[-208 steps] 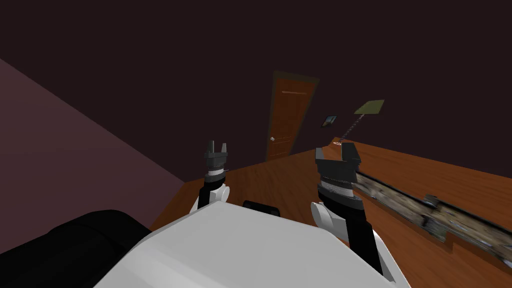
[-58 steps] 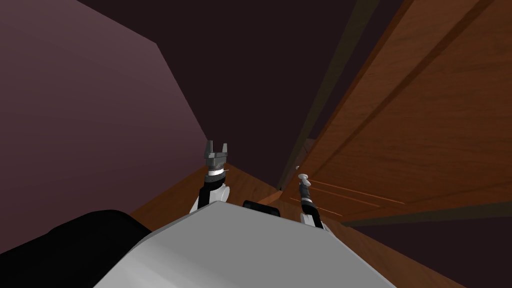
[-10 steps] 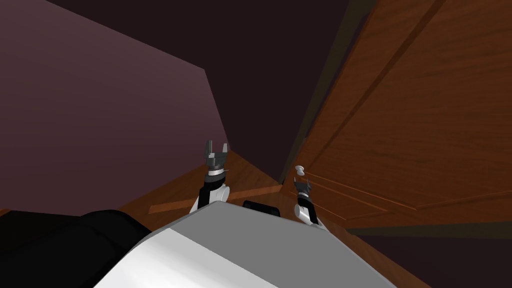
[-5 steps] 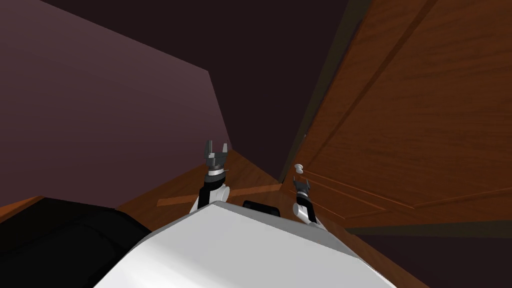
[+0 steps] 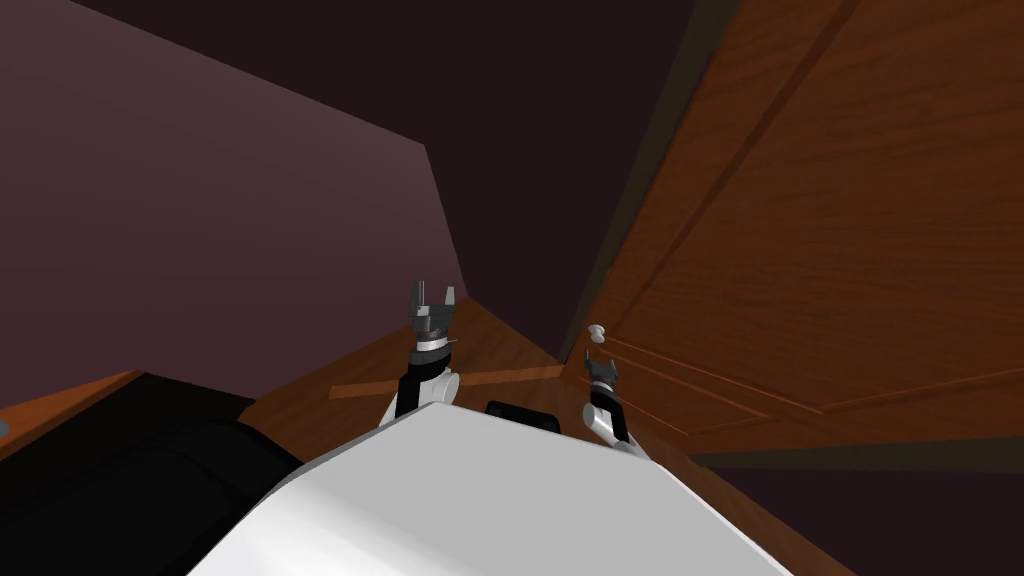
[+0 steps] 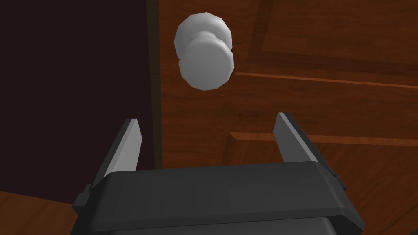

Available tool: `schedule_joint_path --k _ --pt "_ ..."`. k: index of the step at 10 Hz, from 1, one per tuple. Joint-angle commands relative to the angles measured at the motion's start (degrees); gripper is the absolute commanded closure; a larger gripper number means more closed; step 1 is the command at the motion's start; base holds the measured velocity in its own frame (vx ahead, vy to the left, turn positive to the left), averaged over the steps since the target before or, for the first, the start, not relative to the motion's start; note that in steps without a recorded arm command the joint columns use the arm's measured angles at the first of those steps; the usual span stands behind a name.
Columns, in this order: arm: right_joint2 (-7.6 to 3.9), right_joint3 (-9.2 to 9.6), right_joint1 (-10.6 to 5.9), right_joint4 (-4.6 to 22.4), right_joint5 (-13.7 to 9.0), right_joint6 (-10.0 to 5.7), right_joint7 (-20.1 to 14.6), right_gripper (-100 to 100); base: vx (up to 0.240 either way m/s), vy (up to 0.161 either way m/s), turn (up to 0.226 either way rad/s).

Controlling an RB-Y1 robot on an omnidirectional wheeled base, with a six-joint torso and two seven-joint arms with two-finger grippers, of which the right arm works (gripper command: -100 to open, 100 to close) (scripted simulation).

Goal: Pull the door open

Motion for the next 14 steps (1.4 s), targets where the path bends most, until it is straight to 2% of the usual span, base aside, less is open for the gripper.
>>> schedule_joint_path --k 1,3,4,5,6,7,8,9,11,12,13,14 --pt "0.15 0.33 -0.04 -0.3 -1.0 0.13 -2.4 -100 -0.079 -0.018 0.049" --pt "0.28 0.62 -0.13 -0.5 -1.8 0.14 -4.2 -100 -0.056 -0.017 0.029" --pt "0.24 0.53 -0.15 -0.3 -1.5 0.09 -3.6 -100 -0.024 -0.010 0.004" --pt "-1.50 0.32 0.64 0.2 -2.0 -0.35 -5.7 -100 0.149 0.010 0.109" --pt "-1.94 0.26 0.84 0.3 -2.1 -0.46 -6.2 -100 0.222 -0.010 0.103" --pt "-3.39 0.07 1.49 0.7 -2.4 -0.83 -7.7 -100 0.224 -0.014 0.134" --pt "-3.39 0.07 1.49 0.7 -2.4 -0.83 -7.7 -100 0.169 -0.018 0.068" --pt "-4.86 -0.12 2.16 1.1 -2.7 -1.20 -9.3 -100 0.182 -0.014 0.103" --pt "-6.79 -0.37 3.04 1.7 -3.1 -1.70 -11.4 -100 0.210 -0.017 0.100" --pt "-6.28 -0.33 2.62 1.5 -3.0 -1.33 -10.6 -100 0.112 -0.026 0.020" --pt "-6.28 -0.33 2.62 1.5 -3.0 -1.33 -10.6 100 -0.019 0.001 -0.032" --pt "-6.28 -0.33 2.62 1.5 -3.0 -1.33 -10.6 100 -0.042 0.004 0.000"
